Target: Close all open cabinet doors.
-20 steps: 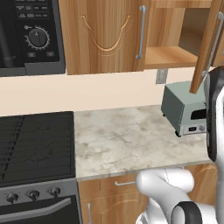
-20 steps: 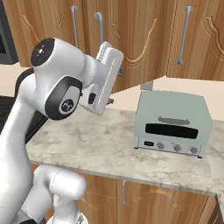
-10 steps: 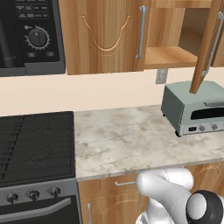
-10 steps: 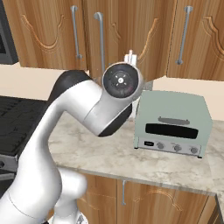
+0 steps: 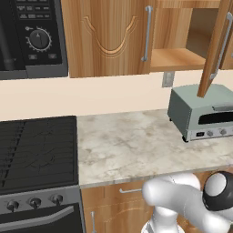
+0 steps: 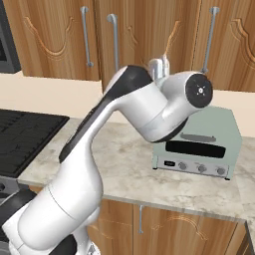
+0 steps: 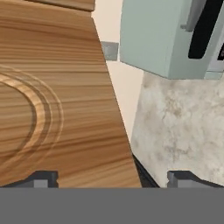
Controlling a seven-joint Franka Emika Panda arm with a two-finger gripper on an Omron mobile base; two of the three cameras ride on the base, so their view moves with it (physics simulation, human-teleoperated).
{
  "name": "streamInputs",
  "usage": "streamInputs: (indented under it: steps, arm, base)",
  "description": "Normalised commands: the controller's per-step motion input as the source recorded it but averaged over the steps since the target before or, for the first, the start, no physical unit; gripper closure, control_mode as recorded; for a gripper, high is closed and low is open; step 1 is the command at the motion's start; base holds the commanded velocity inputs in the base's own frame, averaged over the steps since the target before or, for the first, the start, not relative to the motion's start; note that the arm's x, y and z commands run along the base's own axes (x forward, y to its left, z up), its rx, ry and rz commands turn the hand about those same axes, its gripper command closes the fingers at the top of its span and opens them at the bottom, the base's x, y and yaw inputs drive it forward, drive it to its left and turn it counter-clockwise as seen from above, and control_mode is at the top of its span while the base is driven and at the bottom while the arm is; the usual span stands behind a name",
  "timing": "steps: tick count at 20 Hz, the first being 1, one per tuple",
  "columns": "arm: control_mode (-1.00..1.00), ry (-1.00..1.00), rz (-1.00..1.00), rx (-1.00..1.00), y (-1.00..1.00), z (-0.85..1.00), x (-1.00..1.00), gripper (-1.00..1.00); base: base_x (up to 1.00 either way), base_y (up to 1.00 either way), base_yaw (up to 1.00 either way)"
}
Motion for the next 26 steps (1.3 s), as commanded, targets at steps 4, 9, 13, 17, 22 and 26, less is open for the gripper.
streamInputs:
  steps: [4, 9, 13, 17, 22, 26]
  arm:
    - [-1.00, -0.02, 0.26, 0.02, 0.25, 0.00, 0.41, -1.00]
    - [-1.00, -0.01, 0.14, 0.00, 0.49, -0.03, 0.31, -1.00]
    - [-1.00, -0.04, 0.03, -0.05, 0.67, -0.19, 0.37, -1.00]
    - [-1.00, -0.03, 0.01, -0.03, 0.66, -0.20, 0.45, -1.00]
    - [-1.00, -0.02, 0.00, -0.01, 0.66, -0.18, 0.59, -1.00]
    - [-1.00, -0.02, -0.05, -0.02, 0.49, -0.11, 0.77, -1.00]
  base:
    - [0.00, 0.00, 0.00]
    - [0.00, 0.00, 0.00]
    - [0.00, 0.00, 0.00]
    - [0.00, 0.00, 0.00]
    - [0.00, 0.00, 0.00]
    - [0.00, 0.00, 0.00]
